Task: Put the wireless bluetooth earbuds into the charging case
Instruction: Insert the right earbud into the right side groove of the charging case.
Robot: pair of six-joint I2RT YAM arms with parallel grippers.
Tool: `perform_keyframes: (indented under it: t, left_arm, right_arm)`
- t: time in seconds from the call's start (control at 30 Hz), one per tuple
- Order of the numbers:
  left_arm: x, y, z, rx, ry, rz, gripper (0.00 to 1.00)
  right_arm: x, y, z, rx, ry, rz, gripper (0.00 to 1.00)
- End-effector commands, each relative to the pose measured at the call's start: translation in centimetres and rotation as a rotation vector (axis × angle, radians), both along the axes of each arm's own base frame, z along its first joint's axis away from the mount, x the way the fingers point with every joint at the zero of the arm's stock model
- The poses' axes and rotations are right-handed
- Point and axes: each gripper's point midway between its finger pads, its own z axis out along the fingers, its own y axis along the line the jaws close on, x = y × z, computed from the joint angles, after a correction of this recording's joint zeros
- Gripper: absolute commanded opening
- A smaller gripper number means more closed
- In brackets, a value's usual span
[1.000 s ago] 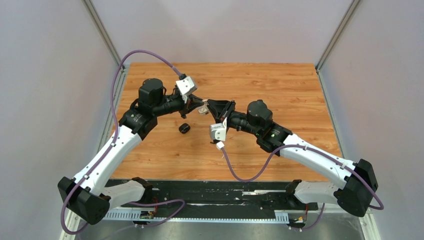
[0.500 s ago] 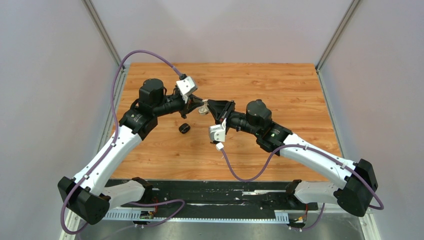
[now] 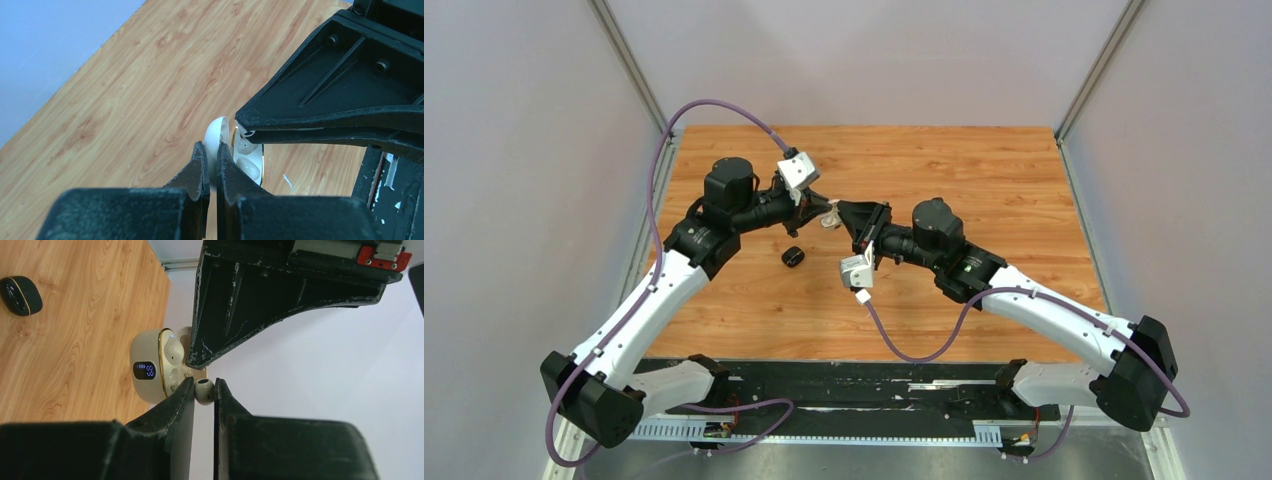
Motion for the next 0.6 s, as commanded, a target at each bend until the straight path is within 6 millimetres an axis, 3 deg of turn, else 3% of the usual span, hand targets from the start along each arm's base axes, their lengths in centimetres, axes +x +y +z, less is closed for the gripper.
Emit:
perform_keyframes:
  t: [0.0,0.57]
  left_arm:
    - [0.6,-0.2,2.9,-0.055,-0.058,0.017,0.0]
    - [1.2,-0.6,3.3,-0.112,-0.006,0.053,0.0]
  right_arm:
    - [-0.3,0.2,-0.5,-0.048,0.006,0.023,0.02]
    - [-1.0,0.0,-1.7,-0.1,-0.019,0.051,0.08]
